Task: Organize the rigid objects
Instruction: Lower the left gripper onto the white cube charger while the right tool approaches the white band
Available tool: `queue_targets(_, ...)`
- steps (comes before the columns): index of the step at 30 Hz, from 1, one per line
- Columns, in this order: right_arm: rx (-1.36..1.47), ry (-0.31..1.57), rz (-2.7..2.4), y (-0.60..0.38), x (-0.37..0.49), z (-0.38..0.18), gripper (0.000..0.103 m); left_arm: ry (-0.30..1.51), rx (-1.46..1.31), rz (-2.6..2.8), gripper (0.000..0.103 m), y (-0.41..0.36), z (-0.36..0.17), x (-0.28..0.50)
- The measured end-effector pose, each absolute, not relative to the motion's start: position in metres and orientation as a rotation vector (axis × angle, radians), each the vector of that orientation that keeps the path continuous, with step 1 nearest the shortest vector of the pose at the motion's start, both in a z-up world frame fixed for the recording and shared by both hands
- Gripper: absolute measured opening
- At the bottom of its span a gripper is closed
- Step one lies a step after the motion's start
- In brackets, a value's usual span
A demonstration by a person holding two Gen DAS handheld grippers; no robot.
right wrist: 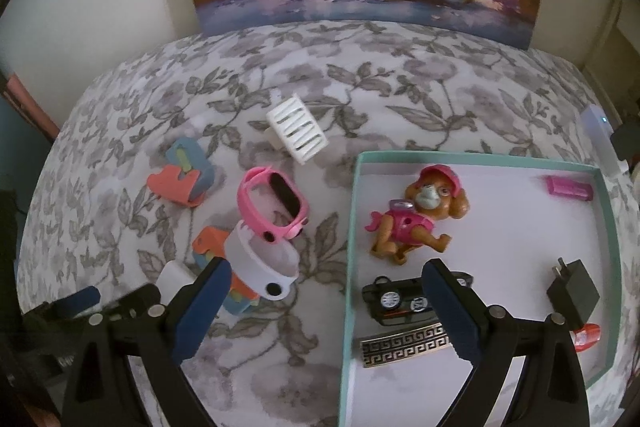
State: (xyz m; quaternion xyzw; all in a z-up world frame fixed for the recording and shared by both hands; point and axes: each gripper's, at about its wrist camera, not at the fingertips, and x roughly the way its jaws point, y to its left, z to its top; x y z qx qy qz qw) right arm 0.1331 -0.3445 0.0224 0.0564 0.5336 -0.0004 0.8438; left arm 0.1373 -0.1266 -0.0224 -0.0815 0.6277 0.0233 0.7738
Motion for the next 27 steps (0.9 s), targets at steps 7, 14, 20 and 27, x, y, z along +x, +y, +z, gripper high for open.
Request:
queue_targets(7, 0.164, 1.125, -0.028, -0.362, 0.134, 0.023, 0.098, 1.385, -0.105, -0.035, 0.101, -0.155, -0.034, 0.14)
queue_targets(14, 0.18, 1.13, -0.036, -0.367, 0.134, 0.021, 0.098, 1.384, -0.023, -0.078, 0.101, -0.183, -0.038, 0.143)
queue_targets(20, 0.174, 1.132, -0.035, -0.365, 0.134, 0.02, 0.098, 1.381, 0.055, -0.094, 0.097, -0.207, -0.044, 0.143)
queue_targets(27, 0.174, 1.131, -0.028, -0.363, 0.135, 0.02, 0.098, 1.373, 0.074, -0.122, 0.071, -0.227, -0.046, 0.137)
